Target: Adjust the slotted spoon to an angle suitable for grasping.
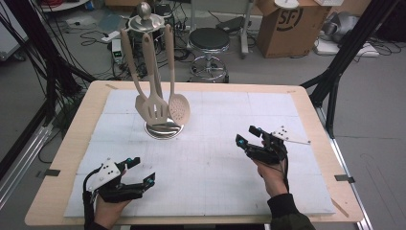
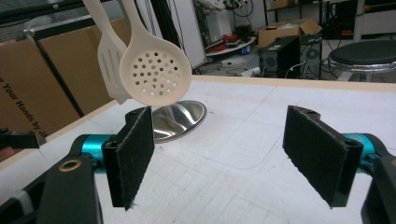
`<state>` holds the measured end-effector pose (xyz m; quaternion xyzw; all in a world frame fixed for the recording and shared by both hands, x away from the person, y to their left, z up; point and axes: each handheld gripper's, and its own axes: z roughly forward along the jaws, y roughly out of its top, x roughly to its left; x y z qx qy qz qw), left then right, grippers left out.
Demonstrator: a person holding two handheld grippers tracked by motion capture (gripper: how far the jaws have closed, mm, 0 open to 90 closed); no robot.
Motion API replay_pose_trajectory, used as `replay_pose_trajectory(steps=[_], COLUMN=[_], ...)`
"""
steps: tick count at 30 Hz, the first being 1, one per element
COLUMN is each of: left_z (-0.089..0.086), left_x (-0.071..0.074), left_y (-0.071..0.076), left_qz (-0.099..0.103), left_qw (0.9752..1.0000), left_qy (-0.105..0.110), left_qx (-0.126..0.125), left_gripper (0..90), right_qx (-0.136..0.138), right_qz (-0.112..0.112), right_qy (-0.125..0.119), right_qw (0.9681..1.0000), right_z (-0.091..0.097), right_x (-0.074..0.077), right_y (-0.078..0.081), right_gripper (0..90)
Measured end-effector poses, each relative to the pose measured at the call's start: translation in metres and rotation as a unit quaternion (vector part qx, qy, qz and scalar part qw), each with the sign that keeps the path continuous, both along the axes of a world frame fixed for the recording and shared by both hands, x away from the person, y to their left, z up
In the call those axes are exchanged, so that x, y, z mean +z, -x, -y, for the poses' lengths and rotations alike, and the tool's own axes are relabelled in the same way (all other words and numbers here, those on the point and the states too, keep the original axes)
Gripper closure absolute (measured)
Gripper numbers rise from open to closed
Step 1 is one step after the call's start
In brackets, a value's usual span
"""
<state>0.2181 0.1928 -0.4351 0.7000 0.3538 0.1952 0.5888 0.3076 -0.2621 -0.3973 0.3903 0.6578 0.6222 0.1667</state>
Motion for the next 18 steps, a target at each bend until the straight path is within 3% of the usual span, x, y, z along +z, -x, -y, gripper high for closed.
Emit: replay_pose_trajectory(steps=[14,18], left_z=[0.000,-0.001], left_x=[-0.001,-0.002], left_y=[-0.004,-0.006], left_qz=[-0.006,-0.006], left_qw=[0.9999,0.9999], left_qy=[0.011,0.013], left_qx=[0.001,0.002], left_gripper=[20.0,20.0], right_qx=[0.007,0.010], right_qz=[0.011,0.020], right_qy=[0.004,0.018], right_qw=[0.9999,0.9996], right_z=[0.007,0.006], right_x=[-0.007,-0.007], right_y=[0.018,0.023], right_gripper=[23.4,23.4])
